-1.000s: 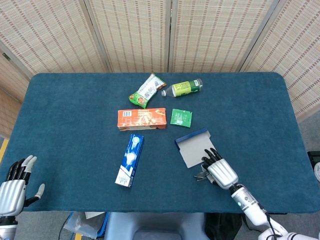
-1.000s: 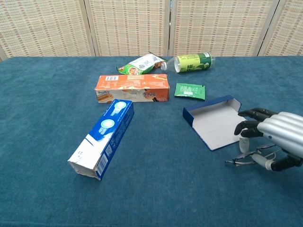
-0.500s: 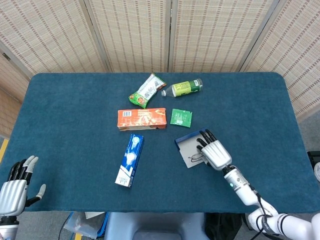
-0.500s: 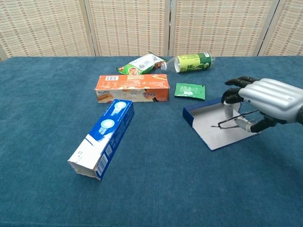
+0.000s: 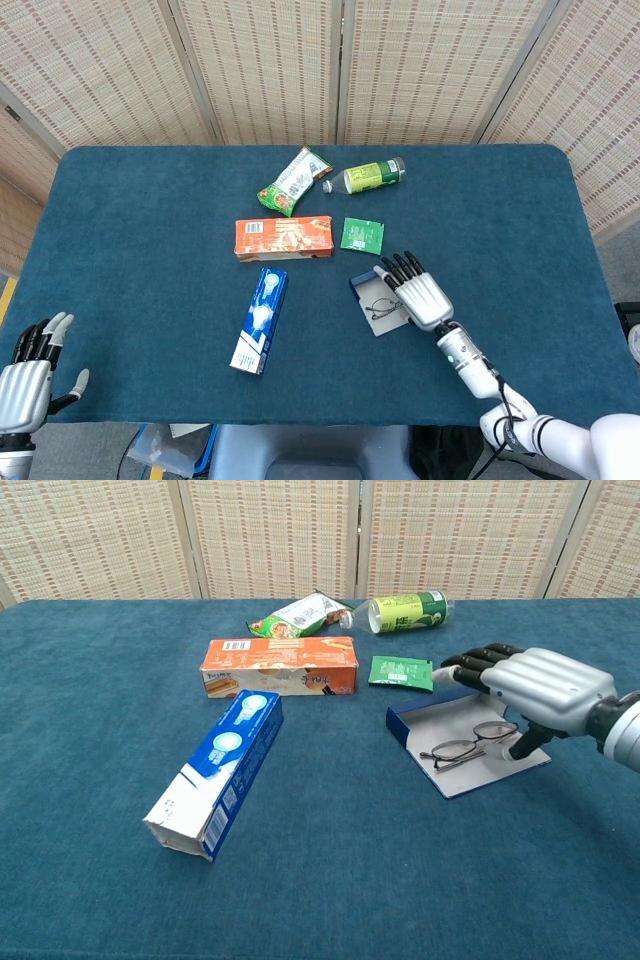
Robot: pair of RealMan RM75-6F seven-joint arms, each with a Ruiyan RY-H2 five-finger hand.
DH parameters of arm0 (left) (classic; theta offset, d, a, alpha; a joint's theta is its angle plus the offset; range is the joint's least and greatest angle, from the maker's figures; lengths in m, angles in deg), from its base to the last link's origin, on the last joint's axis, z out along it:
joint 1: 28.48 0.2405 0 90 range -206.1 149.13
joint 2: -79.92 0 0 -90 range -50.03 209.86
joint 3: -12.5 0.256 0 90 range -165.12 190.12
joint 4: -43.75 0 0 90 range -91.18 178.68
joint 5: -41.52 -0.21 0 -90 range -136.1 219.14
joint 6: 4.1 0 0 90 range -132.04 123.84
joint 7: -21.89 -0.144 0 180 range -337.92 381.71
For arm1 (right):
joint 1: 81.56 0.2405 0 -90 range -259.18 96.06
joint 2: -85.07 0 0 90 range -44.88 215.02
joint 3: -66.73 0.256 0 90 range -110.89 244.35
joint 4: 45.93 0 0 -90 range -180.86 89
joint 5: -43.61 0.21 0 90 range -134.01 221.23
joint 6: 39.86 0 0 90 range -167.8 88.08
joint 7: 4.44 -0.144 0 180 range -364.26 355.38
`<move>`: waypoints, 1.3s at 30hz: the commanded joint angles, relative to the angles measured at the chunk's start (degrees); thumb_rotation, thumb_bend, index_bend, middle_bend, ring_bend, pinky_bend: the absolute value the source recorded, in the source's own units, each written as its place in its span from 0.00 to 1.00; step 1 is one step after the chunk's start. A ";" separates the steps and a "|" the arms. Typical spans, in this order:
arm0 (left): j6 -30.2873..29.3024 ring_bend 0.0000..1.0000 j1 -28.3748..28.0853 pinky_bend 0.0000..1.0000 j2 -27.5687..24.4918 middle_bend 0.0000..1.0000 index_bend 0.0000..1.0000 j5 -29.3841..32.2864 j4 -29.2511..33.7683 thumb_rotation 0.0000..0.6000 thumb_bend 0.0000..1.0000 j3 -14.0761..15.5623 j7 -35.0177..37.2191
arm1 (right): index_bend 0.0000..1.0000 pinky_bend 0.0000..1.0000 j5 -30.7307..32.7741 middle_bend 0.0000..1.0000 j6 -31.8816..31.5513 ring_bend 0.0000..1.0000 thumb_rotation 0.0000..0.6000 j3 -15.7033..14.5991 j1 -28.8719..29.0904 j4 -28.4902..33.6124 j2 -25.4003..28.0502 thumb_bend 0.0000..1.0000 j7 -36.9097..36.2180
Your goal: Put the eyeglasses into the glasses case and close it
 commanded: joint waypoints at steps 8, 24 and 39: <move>0.35 0.00 -0.14 0.00 0.30 0.00 0.00 -0.02 0.19 1.00 0.36 0.06 -0.47 | 0.00 0.00 2.35 0.00 1.42 0.00 1.00 0.14 0.64 1.29 0.94 0.16 0.14; -0.24 0.00 0.85 0.00 0.31 0.00 0.00 0.80 -1.44 1.00 0.36 0.18 1.23 | 0.00 0.00 8.88 0.00 7.54 0.00 1.00 4.95 7.29 -6.07 -6.02 0.16 4.18; -0.65 0.00 1.73 0.00 0.29 0.00 0.00 1.66 -2.67 1.00 0.36 0.06 2.65 | 0.00 0.00 11.37 0.00 12.35 0.00 1.00 6.89 13.36 -15.14 -9.65 0.16 2.92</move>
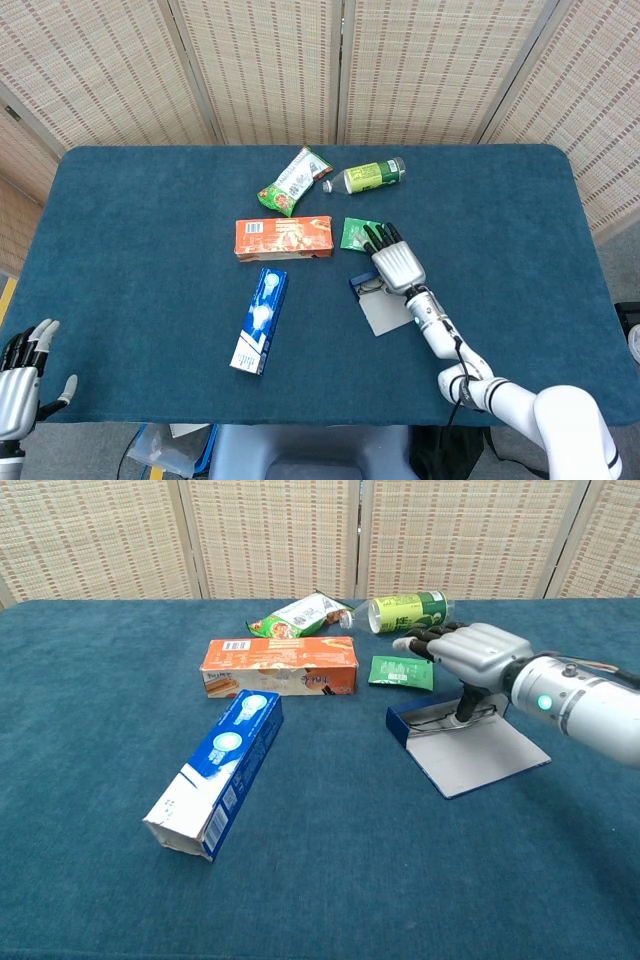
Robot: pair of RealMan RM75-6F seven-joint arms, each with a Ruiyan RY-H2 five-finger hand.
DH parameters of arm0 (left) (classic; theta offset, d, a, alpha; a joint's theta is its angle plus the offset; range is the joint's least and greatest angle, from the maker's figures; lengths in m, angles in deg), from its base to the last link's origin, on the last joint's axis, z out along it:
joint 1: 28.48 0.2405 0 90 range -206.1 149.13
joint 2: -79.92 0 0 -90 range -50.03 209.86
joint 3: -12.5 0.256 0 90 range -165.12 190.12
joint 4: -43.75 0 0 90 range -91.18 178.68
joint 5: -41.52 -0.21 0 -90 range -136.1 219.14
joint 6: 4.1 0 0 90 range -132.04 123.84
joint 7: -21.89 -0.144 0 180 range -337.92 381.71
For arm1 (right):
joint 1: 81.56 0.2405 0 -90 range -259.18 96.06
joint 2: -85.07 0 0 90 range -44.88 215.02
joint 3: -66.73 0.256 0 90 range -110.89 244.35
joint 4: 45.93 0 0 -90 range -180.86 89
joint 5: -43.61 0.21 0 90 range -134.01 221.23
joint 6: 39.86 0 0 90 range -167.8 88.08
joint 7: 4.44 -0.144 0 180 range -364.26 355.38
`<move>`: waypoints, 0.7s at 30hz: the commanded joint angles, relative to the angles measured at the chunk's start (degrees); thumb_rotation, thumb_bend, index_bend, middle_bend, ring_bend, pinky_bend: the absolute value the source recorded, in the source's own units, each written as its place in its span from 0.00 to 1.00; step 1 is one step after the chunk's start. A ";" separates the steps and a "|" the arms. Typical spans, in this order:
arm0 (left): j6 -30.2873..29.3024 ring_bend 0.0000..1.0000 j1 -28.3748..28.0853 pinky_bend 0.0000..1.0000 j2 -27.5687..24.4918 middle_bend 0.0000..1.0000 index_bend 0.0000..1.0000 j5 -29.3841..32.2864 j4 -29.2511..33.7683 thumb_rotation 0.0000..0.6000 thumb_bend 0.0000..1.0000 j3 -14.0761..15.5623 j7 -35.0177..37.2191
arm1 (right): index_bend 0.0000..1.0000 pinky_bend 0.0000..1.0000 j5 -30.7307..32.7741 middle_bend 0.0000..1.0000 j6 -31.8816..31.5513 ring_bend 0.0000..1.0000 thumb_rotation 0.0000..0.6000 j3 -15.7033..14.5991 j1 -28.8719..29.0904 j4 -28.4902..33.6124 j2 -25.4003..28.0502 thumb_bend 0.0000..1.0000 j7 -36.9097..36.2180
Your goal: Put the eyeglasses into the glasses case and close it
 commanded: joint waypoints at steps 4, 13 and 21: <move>0.21 0.00 0.03 0.00 0.07 0.00 0.00 0.19 -0.02 1.00 0.36 -0.05 -0.17 | 0.00 0.00 0.64 0.00 1.11 0.00 1.00 0.23 1.42 -2.32 -0.79 0.16 -1.24; 0.60 0.00 -0.20 0.00 0.13 0.00 0.00 0.13 0.05 1.00 0.36 -0.18 -0.47 | 0.00 0.00 -2.24 0.00 -2.96 0.00 1.00 -2.94 -1.05 2.64 2.53 0.16 -3.92; 0.62 0.00 -0.19 0.00 0.05 0.00 0.00 -0.09 0.30 1.00 0.36 -0.12 -0.56 | 0.02 0.00 -6.50 0.01 -9.71 0.00 1.00 -7.22 -5.91 10.34 8.51 0.17 -7.34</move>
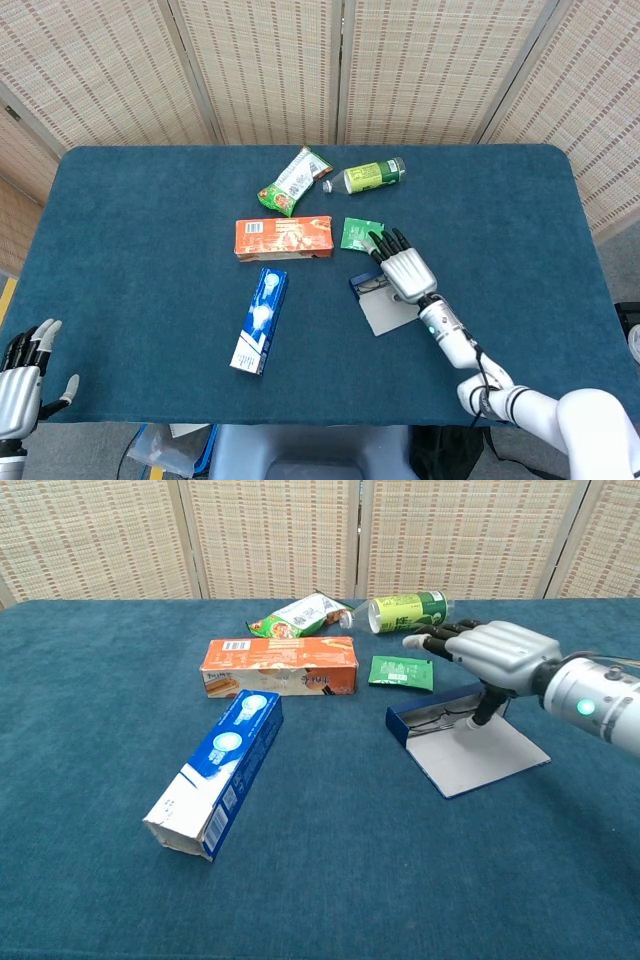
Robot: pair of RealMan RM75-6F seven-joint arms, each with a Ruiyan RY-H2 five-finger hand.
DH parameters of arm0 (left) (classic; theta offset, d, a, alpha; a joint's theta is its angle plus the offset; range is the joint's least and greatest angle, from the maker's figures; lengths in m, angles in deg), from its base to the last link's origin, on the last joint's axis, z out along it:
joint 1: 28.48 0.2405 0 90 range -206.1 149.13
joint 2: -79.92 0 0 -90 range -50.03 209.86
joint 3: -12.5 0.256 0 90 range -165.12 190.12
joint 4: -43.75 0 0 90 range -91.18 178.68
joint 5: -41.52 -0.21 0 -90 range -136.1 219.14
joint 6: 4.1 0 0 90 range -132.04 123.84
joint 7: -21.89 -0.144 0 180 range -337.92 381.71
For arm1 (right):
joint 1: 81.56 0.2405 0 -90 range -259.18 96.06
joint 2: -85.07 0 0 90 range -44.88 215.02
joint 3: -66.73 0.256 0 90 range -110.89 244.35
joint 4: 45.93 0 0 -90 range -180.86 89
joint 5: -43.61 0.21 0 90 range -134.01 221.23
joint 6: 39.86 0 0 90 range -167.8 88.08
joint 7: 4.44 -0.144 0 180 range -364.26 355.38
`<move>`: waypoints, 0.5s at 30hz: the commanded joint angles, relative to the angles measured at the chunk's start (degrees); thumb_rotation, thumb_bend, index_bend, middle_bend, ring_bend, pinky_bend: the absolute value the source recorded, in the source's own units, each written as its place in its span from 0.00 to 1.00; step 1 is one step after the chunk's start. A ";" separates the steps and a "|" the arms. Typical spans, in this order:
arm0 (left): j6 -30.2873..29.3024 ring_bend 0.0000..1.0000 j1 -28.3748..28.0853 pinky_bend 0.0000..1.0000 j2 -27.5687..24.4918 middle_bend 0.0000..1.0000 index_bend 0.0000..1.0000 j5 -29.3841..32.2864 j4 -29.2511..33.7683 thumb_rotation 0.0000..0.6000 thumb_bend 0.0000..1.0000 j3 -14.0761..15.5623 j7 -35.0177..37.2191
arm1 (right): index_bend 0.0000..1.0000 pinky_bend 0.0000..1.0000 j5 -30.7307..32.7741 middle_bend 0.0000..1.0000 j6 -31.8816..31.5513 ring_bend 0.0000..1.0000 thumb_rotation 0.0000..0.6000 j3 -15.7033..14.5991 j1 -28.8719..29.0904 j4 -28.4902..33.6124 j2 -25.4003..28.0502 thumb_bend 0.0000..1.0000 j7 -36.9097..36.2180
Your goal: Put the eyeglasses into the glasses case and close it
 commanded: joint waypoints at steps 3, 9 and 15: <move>-0.10 0.00 0.02 0.00 0.01 0.00 0.00 -0.15 0.06 1.00 0.36 -0.01 0.07 | 0.11 0.00 -4.91 0.04 -6.23 0.00 1.00 -4.32 -4.03 3.90 3.78 0.19 -3.35; 0.03 0.00 -0.08 0.00 0.08 0.00 0.00 -0.49 0.30 1.00 0.36 0.13 -0.21 | 0.18 0.00 -7.19 0.06 -8.88 0.00 1.00 -7.79 -7.40 2.96 4.63 0.20 -6.63; -0.32 0.00 -0.02 0.00 -0.10 0.00 0.00 -0.71 0.90 1.00 0.36 0.08 -0.70 | 0.18 0.00 -8.20 0.06 -10.71 0.00 1.00 -8.71 -9.20 -0.77 3.81 0.20 -8.80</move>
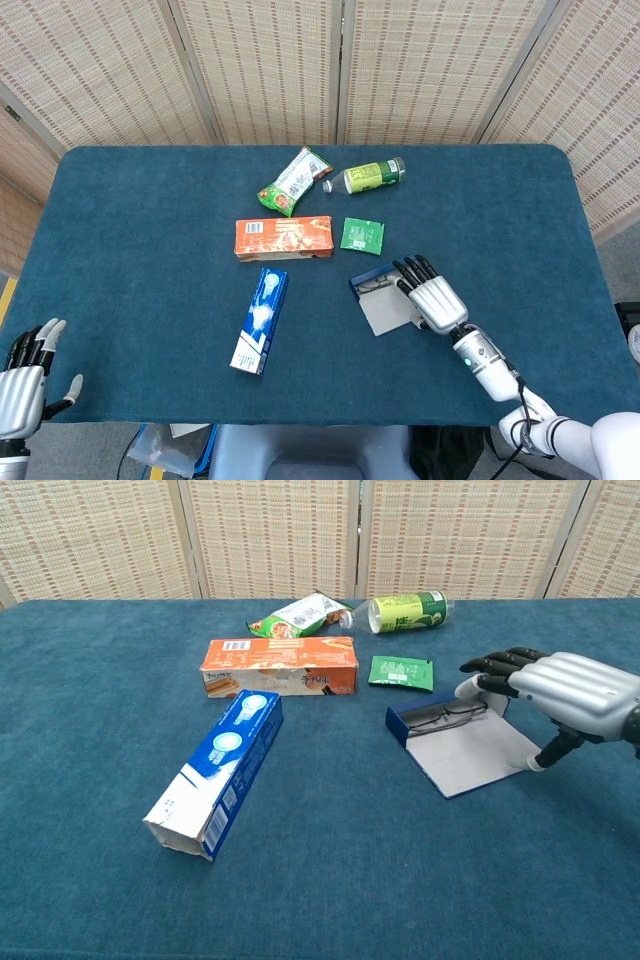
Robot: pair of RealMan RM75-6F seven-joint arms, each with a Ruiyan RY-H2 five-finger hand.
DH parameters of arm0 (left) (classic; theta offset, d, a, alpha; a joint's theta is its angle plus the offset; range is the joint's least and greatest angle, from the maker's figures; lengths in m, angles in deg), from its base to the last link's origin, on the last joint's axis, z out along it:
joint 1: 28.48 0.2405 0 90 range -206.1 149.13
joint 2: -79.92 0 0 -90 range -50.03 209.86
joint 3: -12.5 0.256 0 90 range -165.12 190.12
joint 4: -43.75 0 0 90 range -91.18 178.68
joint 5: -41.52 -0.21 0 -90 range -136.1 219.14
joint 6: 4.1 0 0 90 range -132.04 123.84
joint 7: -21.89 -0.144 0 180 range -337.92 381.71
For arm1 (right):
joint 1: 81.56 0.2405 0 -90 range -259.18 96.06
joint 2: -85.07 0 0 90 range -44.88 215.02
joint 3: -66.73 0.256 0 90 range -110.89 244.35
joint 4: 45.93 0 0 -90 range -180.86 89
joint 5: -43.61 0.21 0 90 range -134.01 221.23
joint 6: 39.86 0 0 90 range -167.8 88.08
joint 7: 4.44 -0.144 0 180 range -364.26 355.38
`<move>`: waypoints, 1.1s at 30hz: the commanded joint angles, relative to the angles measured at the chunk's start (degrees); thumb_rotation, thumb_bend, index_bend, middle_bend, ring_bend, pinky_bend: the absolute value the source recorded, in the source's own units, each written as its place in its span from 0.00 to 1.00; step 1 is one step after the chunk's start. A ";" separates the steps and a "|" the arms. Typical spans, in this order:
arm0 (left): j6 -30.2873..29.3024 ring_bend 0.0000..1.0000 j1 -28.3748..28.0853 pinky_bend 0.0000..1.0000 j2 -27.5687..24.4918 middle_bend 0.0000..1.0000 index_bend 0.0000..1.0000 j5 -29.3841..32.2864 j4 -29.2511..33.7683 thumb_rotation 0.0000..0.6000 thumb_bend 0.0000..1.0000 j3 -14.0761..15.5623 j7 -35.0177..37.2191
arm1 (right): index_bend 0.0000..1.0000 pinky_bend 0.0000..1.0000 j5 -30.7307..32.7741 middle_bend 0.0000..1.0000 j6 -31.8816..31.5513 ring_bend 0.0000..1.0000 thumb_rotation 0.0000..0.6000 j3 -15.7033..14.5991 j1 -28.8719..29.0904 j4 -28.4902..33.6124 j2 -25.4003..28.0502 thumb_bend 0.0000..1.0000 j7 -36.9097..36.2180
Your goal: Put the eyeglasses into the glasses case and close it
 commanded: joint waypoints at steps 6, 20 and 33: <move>0.09 0.00 0.16 0.00 -0.08 0.00 0.00 0.20 0.45 1.00 0.36 0.14 -0.61 | 0.10 0.00 0.22 0.03 0.09 0.00 1.00 -0.04 -1.31 -5.28 -1.22 0.16 -2.68; 0.07 0.00 0.13 0.00 -0.02 0.00 0.00 0.18 1.06 1.00 0.36 0.06 -1.44 | 0.09 0.00 0.19 0.02 1.52 0.00 1.00 0.22 -1.79 -10.73 -3.17 0.16 -5.02; -0.15 0.00 0.41 0.00 -0.13 0.00 0.00 0.27 1.05 1.00 0.36 0.14 -1.38 | 0.09 0.00 -0.26 0.02 2.20 0.00 1.00 0.60 -1.32 -12.17 -4.49 0.16 -5.32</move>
